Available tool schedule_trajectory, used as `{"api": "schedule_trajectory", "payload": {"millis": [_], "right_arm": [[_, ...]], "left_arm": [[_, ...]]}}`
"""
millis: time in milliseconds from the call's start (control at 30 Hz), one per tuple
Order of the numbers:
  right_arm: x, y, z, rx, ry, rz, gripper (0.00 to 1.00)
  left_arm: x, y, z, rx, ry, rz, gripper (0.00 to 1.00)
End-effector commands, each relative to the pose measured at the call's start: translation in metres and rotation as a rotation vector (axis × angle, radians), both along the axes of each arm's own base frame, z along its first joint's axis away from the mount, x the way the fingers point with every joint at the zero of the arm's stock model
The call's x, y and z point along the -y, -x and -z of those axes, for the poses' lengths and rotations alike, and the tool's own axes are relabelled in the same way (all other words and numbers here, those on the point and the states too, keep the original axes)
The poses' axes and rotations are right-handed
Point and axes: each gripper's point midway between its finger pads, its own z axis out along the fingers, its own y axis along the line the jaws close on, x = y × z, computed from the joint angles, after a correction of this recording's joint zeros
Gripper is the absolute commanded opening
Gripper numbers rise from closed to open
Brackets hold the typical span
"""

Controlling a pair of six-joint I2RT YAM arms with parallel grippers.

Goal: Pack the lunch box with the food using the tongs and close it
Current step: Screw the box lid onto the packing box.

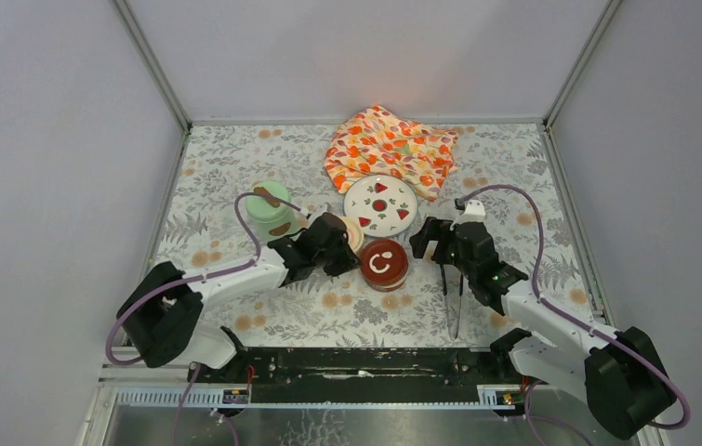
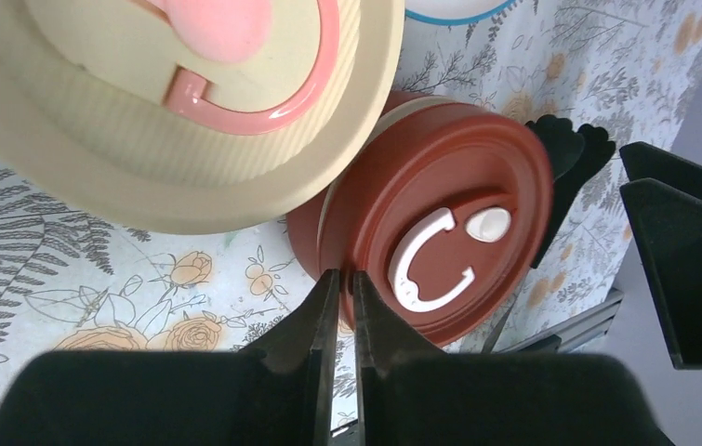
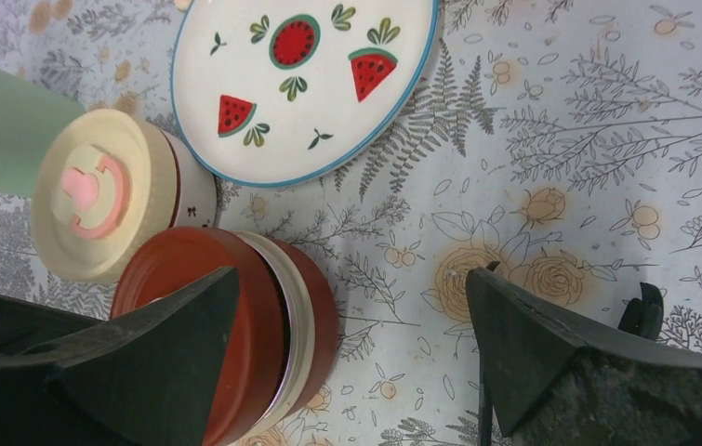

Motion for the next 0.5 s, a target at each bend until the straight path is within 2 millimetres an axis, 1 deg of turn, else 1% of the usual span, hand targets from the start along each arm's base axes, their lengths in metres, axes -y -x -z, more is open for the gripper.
{"api": "schedule_trajectory", "payload": {"millis": [0, 100, 200, 267, 367, 467], "right_arm": [[-0.010, -0.005, -0.006, 0.005, -0.040, -0.025, 1.00], [-0.014, -0.004, -0.004, -0.004, -0.046, -0.053, 1.00], [-0.017, -0.004, -0.002, -0.016, -0.039, -0.069, 1.00], [-0.022, -0.003, 0.001, -0.031, -0.045, -0.098, 0.99], [-0.031, -0.001, 0.006, -0.063, -0.047, -0.141, 0.96], [-0.038, 0.000, 0.011, -0.097, -0.051, -0.176, 0.91]], "left_arm": [[0.013, -0.012, -0.007, 0.053, -0.007, 0.003, 0.00], [0.015, -0.011, -0.001, 0.040, -0.028, 0.008, 0.00], [0.017, -0.010, -0.001, 0.041, -0.036, 0.014, 0.00], [0.018, -0.011, 0.000, 0.041, -0.049, 0.014, 0.00], [0.021, -0.012, -0.002, 0.051, -0.063, 0.019, 0.01], [0.023, -0.012, -0.005, 0.057, -0.079, 0.024, 0.05]]}}
